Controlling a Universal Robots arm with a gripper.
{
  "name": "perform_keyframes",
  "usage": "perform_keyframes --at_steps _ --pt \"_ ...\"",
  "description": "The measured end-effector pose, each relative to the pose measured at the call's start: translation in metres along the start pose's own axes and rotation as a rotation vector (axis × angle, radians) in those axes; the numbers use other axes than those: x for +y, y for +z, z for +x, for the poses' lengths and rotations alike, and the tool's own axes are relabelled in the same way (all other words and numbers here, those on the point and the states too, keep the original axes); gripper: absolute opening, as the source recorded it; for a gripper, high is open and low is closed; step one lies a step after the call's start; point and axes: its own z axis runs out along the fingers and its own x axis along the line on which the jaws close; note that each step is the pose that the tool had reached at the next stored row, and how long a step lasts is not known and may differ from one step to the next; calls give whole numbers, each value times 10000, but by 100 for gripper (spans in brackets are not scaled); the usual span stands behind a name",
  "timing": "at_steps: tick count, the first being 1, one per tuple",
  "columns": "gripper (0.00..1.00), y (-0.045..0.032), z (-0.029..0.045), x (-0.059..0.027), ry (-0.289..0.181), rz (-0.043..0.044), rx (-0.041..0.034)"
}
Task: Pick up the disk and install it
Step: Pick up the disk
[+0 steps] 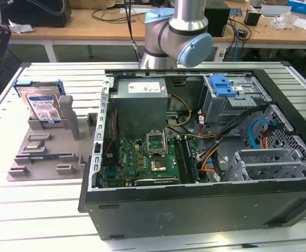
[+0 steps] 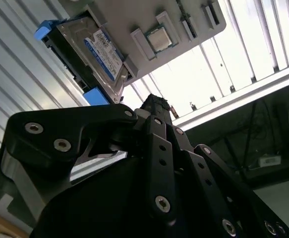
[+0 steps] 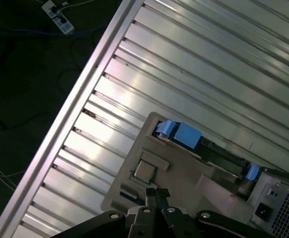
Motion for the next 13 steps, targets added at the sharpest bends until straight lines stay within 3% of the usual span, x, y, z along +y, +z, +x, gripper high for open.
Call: perform_keyframes --at_steps 13 --pt "11 0 0 0 -2147 -50 97"
